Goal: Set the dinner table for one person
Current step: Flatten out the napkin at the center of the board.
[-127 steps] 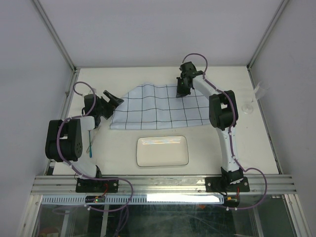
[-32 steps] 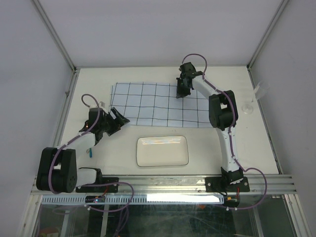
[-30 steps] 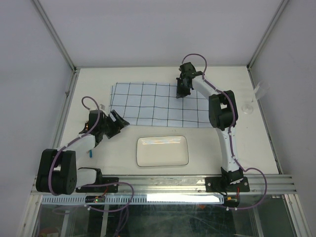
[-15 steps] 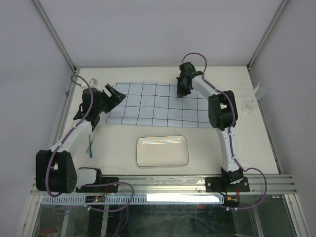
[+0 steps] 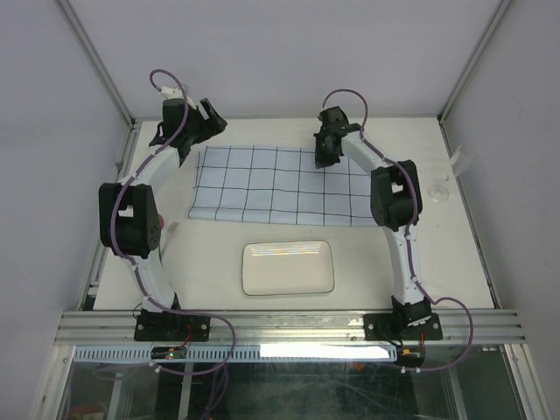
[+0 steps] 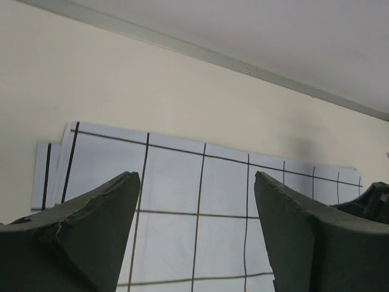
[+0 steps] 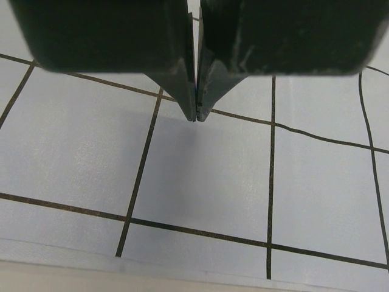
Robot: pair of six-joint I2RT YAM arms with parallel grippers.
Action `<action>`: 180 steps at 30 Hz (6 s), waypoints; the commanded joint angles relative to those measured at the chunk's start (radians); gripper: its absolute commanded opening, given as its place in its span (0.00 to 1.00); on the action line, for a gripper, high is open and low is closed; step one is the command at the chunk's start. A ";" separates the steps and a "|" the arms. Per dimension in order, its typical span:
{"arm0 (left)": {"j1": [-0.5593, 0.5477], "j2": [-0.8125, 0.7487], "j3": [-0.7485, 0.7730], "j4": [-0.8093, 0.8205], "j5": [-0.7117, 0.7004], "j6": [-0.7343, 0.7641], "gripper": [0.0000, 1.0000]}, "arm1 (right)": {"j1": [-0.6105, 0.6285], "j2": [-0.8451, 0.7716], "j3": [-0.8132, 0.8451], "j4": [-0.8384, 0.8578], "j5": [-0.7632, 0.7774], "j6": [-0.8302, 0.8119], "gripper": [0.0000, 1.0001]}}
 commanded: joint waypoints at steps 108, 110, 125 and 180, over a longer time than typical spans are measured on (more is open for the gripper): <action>0.154 0.432 0.592 -0.428 0.185 0.189 0.00 | -0.084 -0.018 -0.001 0.053 -0.019 -0.026 0.00; 0.153 0.428 0.586 -0.441 0.174 0.193 0.00 | -0.085 -0.021 -0.003 0.053 -0.015 -0.026 0.00; 0.154 0.374 0.439 -0.461 0.116 0.201 0.00 | -0.084 -0.052 -0.034 0.059 -0.009 -0.032 0.00; 0.146 0.444 0.429 -0.394 -0.059 0.195 0.00 | -0.090 -0.088 0.018 0.051 0.006 -0.042 0.00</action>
